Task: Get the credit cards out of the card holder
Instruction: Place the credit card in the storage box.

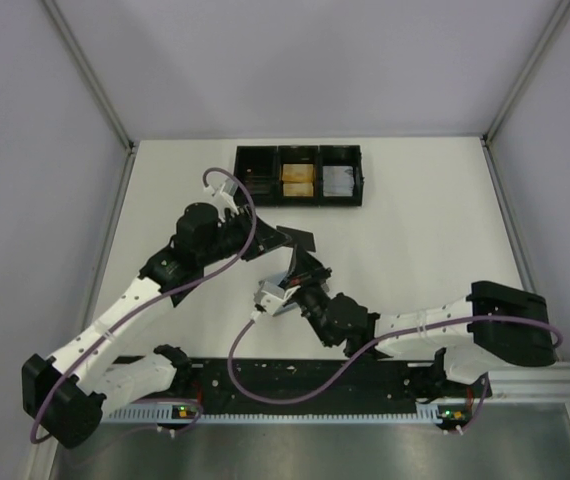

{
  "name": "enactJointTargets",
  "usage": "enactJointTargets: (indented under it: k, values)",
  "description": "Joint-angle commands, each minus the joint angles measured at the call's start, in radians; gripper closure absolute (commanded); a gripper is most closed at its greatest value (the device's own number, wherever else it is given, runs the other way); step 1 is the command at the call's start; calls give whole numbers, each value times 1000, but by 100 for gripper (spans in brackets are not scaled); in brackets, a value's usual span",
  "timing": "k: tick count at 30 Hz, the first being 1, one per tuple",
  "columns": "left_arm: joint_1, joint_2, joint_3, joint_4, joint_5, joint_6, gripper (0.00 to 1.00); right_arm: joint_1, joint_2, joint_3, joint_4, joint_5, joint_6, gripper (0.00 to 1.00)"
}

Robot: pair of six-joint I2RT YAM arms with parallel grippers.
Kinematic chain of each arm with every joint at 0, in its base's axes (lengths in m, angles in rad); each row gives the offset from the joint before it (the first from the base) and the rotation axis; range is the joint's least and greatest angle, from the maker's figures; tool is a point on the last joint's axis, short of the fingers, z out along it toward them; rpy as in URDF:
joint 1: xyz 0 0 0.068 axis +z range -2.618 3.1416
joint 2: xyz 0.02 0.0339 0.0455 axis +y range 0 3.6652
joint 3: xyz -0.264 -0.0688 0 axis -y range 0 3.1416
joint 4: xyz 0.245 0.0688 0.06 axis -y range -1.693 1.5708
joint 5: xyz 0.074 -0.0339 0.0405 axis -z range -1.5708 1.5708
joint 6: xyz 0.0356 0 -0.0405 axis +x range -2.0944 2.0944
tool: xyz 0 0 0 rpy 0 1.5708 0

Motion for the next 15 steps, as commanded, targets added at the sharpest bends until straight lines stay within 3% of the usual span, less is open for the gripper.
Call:
enactJointTargets:
  k: [1, 2, 3, 8, 13, 15]
  values:
    - [1, -10, -11, 87, 15, 5, 84, 30, 54, 15, 203, 29, -107, 100]
    - [3, -16, -14, 90, 7, 11, 96, 33, 67, 15, 228, 32, -121, 100]
    - [3, -22, -20, 99, 4, 19, 100, 35, 82, 15, 250, 37, -136, 100]
    - [3, -60, -66, 148, -31, 108, 100, 36, 111, 20, 346, 60, -139, 100]
    - [11, -97, -119, 191, -105, 186, 100, 36, 81, 29, 305, 94, -34, 58]
    - [26, -103, -146, 213, -125, 209, 100, 36, 50, 25, 229, 103, 47, 46]
